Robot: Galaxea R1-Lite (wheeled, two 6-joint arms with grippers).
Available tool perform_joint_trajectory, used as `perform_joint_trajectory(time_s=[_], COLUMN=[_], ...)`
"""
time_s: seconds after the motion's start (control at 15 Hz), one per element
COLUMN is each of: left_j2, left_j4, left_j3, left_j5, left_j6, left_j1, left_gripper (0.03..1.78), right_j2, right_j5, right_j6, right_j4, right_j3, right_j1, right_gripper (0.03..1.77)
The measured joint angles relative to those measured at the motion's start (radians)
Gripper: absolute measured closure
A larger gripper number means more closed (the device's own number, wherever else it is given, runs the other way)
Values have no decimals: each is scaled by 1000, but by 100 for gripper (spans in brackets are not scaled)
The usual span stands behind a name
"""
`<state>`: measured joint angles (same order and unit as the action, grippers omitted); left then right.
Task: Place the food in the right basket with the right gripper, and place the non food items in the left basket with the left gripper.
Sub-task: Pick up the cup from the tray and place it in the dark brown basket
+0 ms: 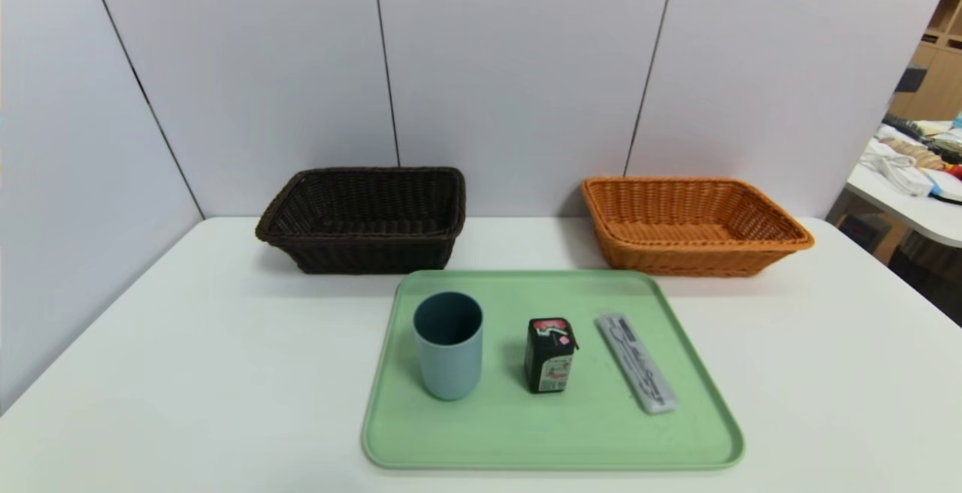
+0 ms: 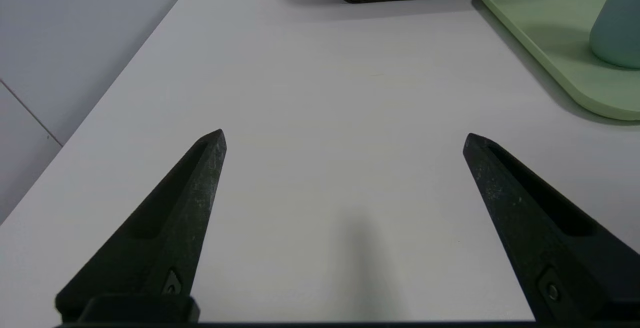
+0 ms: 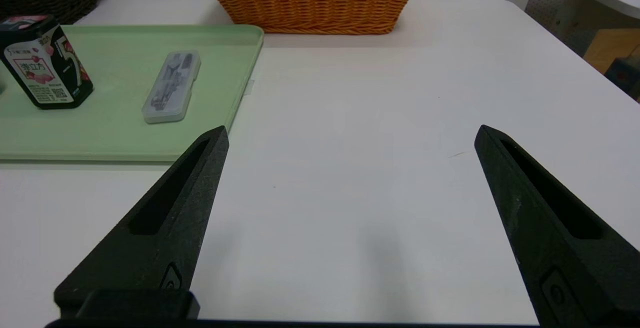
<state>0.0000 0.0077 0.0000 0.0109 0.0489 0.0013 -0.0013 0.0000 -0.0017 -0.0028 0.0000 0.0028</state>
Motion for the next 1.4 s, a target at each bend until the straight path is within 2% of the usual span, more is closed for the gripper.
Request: perform_joint_trajectory(time_s=[1.07, 1.4], left_j2=[0, 2], left_j4=[-2, 33], left_j3=[0, -67], left_j5=[5, 65], left_j6=[23, 29], left_j1=[0, -1], left_gripper=[12, 12], right_j2=[0, 0], right_j5=[1, 11], right_j6=[-11, -31], right_j4=[9, 97], right_j3=[0, -48], right_j1=[0, 0], right_gripper=[10, 10])
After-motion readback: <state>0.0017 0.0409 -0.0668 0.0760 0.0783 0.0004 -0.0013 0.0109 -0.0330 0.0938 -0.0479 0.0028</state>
